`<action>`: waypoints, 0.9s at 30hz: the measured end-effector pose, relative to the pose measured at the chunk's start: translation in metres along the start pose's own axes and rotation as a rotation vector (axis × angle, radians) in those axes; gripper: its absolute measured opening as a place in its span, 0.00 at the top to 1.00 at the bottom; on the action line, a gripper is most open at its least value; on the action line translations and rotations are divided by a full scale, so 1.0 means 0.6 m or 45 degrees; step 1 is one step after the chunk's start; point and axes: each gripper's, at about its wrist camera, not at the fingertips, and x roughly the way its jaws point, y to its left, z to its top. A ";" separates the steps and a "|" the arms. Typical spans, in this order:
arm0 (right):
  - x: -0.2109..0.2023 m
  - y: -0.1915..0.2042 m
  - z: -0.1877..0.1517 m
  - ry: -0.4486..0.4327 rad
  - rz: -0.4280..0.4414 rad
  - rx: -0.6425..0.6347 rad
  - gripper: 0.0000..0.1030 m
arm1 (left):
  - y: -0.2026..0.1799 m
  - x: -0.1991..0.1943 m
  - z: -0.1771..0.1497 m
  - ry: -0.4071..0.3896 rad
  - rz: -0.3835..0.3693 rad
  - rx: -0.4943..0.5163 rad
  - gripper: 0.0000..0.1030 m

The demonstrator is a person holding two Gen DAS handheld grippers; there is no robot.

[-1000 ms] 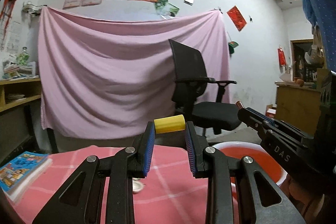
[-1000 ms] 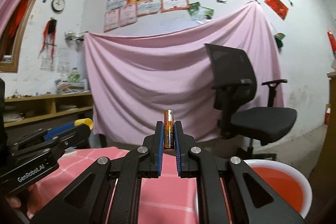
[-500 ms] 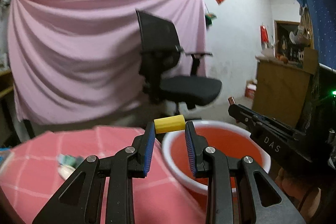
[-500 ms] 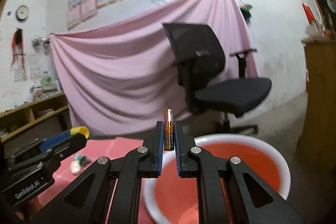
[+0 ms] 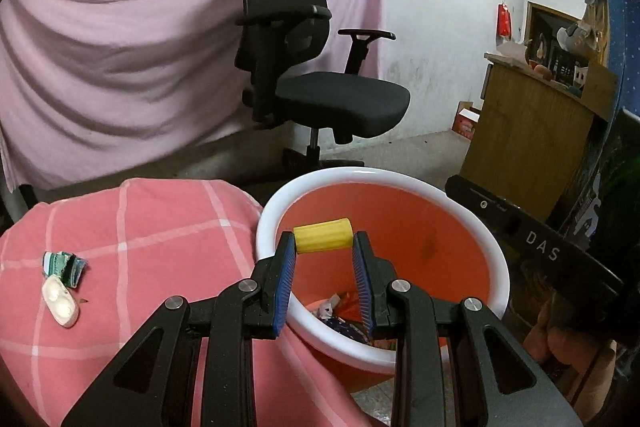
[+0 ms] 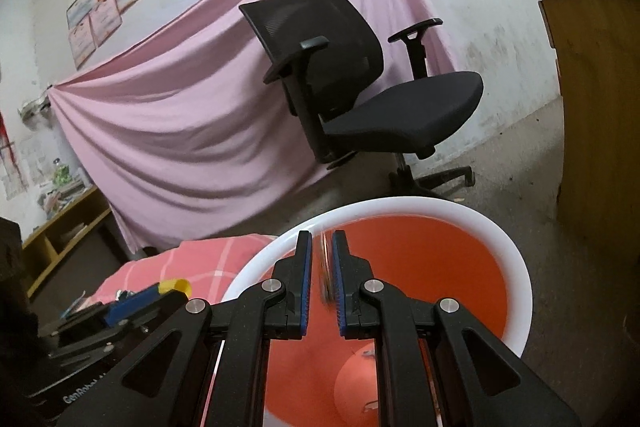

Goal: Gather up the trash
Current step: 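Open both grippers over the orange bucket to drop cylinder and battery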

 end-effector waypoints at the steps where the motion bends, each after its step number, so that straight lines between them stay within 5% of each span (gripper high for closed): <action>1: 0.000 -0.001 0.001 0.001 -0.001 0.000 0.92 | -0.001 -0.001 -0.003 0.003 0.001 0.001 0.76; 23: 0.011 -0.023 0.007 0.050 -0.053 0.051 0.88 | 0.011 -0.011 -0.010 0.028 0.040 -0.036 0.65; 27: 0.002 -0.009 0.009 0.017 -0.038 0.031 0.70 | 0.033 -0.046 -0.006 -0.010 0.086 -0.076 0.59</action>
